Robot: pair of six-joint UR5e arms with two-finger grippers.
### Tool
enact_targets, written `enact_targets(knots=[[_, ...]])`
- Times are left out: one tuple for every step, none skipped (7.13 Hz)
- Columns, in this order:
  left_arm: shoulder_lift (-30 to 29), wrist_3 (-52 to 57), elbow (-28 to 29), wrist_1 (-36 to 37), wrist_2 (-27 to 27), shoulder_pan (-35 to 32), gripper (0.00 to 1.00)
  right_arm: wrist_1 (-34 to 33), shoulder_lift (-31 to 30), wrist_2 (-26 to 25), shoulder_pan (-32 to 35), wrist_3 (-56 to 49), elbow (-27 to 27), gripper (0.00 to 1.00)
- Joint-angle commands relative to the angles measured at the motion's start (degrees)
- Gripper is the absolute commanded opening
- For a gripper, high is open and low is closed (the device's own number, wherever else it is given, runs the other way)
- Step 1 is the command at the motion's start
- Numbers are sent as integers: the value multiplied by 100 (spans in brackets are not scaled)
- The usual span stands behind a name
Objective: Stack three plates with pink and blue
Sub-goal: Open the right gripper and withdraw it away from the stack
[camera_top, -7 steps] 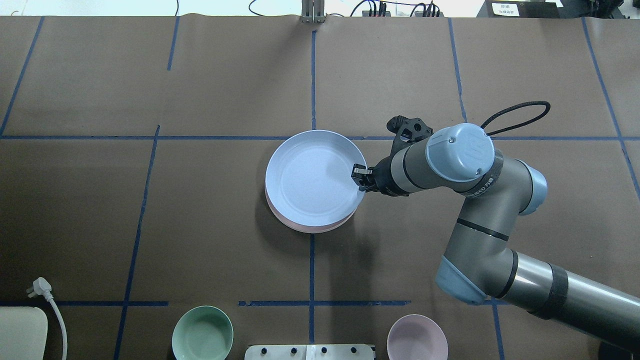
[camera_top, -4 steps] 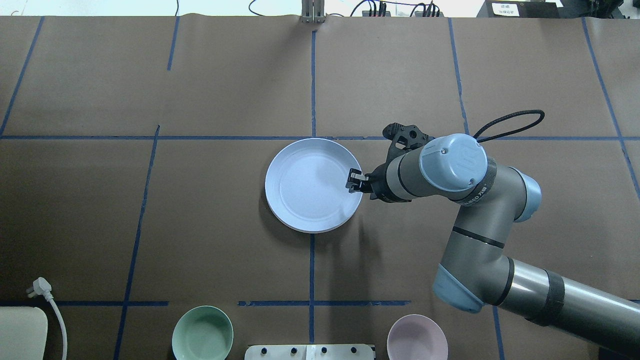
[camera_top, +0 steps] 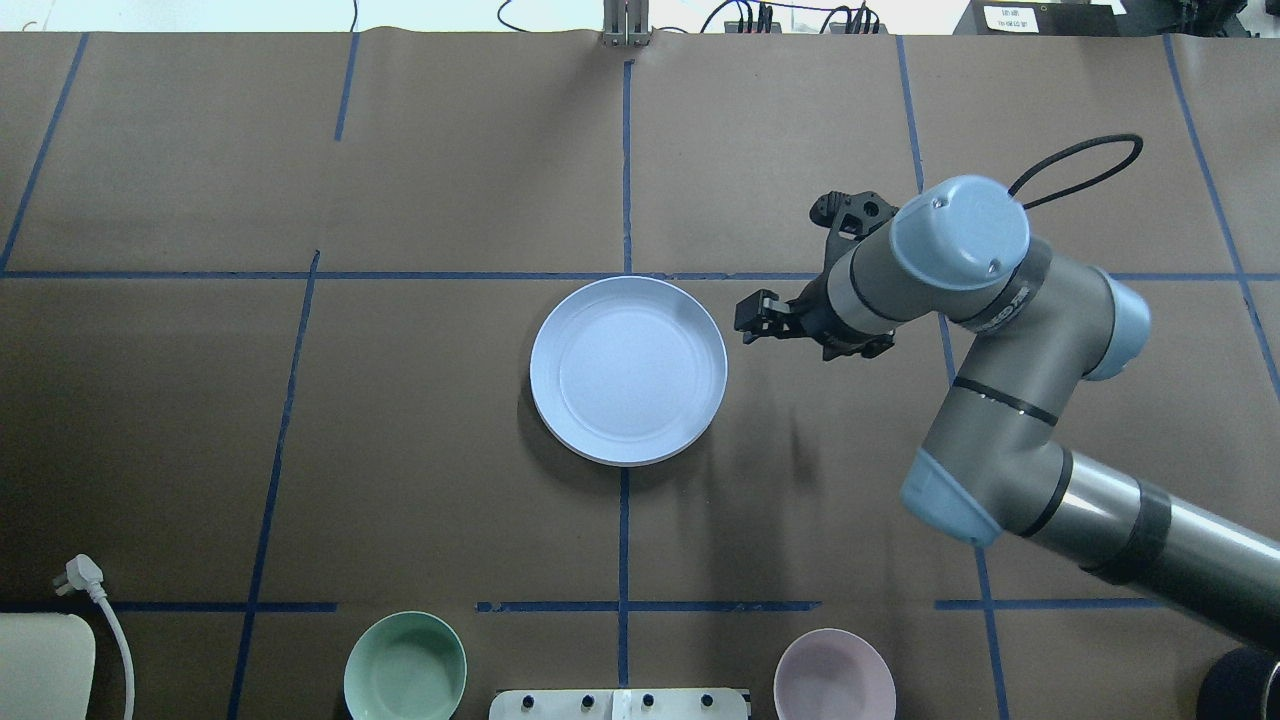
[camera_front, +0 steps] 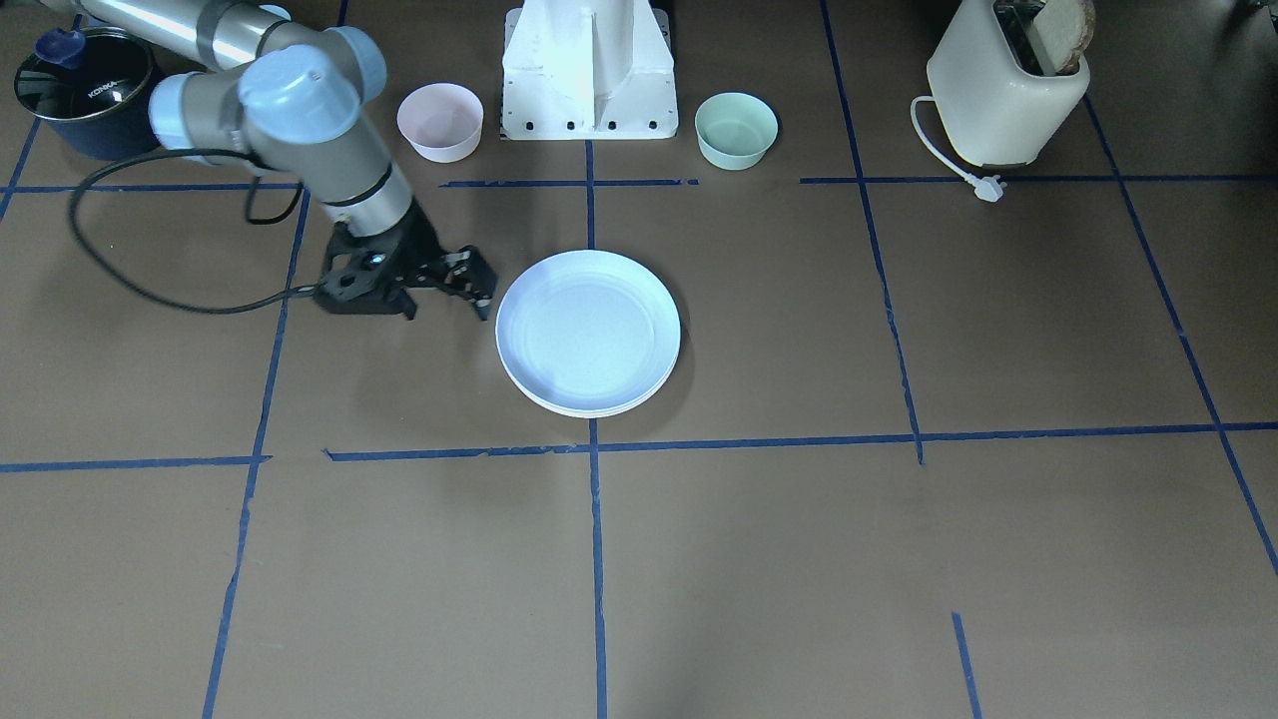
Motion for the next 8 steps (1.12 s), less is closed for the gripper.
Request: enact_targets(knots=[[-62,1,89,-21,20,6,100,-954,-414,988,1258,-2422,-4,100],[-19,1,177,-143,20,-3,100,-975,-896,1253,1813,-3478,-4,100],[-88,1,238,-136,46,5,100,-949,-1510,1473,2419,-4602,31,100],[-71,10,230,-136,194,-3,100,-914,-2212,1763,3234,-5849,57,100],[-80,10,213,-136,378,-3,100,-974,-2698,2009,3982,-6879,32,100],[-63,10,195,-136,415,-3,100,-984,-3155,2029,4563,-7481,14,100],[-19,19,134,-136,407,-3,100,-897,-3664,1968,4743,-7496,48,100],[-27,27,116,-136,415,-3,100,-896,-3704,1959,4736,-7487,23,100]])
